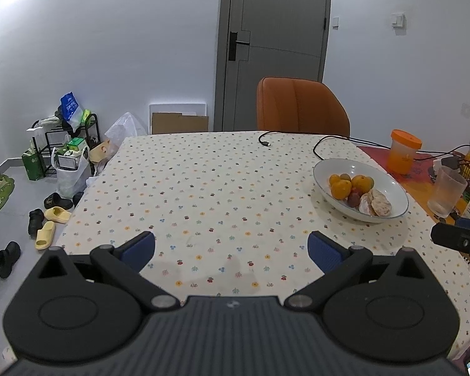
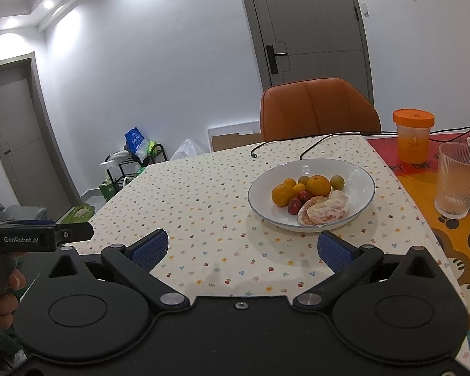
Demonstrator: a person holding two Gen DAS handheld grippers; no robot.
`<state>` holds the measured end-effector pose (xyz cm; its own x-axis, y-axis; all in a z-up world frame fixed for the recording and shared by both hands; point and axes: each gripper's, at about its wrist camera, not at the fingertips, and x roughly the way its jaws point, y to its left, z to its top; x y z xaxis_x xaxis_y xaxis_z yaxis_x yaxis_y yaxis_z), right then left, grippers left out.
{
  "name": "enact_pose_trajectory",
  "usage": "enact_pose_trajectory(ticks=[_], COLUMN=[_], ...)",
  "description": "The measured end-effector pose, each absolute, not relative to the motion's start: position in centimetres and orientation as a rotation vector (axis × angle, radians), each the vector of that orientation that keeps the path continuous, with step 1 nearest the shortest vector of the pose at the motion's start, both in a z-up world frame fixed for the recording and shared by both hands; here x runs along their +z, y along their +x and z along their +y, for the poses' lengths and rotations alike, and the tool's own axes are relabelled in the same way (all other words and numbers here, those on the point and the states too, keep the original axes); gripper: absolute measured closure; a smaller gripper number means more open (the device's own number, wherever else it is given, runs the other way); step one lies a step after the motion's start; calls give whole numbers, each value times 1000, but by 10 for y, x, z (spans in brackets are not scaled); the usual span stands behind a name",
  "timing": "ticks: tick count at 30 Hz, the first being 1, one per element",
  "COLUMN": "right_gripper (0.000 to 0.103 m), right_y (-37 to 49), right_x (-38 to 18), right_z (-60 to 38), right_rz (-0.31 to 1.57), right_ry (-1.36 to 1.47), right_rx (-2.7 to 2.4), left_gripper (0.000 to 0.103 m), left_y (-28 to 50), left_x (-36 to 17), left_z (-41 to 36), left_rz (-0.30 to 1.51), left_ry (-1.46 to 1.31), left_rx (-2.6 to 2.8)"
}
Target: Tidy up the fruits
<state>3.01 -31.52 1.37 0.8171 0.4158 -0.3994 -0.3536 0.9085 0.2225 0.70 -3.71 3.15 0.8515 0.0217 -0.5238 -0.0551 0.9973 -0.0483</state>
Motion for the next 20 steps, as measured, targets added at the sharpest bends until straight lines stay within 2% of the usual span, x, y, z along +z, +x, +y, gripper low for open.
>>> enact_pose_trajectory(ticks=[20], right_gripper=[0], right_y=[31], right_x=[12], right_z=[-314], right_rz=[461], right_ry=[127], right_rx=[415], left_gripper=[0], left_y=[8], left_x=[28], left_z=[-36], left_rz=[551], left_ry=[-54], left_rx=[29])
